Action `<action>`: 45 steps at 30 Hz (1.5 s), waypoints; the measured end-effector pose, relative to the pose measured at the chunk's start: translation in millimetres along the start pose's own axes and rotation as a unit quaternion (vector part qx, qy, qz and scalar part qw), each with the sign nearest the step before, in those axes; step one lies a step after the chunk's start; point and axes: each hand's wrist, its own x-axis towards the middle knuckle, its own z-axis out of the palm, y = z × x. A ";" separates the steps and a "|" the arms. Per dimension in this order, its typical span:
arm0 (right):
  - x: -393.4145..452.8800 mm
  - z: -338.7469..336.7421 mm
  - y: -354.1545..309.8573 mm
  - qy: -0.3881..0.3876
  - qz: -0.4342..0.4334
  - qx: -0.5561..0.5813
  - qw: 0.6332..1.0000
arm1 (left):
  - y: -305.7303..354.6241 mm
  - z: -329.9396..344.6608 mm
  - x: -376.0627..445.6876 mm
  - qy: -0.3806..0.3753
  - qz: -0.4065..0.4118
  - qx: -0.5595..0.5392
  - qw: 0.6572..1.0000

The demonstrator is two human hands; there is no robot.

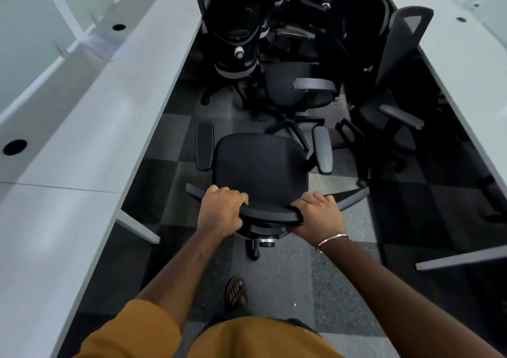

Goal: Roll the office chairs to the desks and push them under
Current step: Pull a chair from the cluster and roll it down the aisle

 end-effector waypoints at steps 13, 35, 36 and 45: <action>-167.0 -9.3 -15.6 -0.054 -0.069 0.024 0.996 | 63.8 8.2 -148.2 0.005 -0.029 -0.021 0.999; -468.6 8.1 -148.2 0.010 -0.045 0.034 0.998 | 87.3 27.8 -448.9 0.009 0.027 -0.062 0.998; -485.7 6.8 -154.1 0.013 -0.047 0.039 0.998 | 90.0 28.9 -466.1 0.011 0.027 -0.064 0.998; -594.6 12.0 -192.4 0.023 -0.097 0.074 0.992 | 112.0 37.5 -589.2 0.033 -0.005 -0.065 0.997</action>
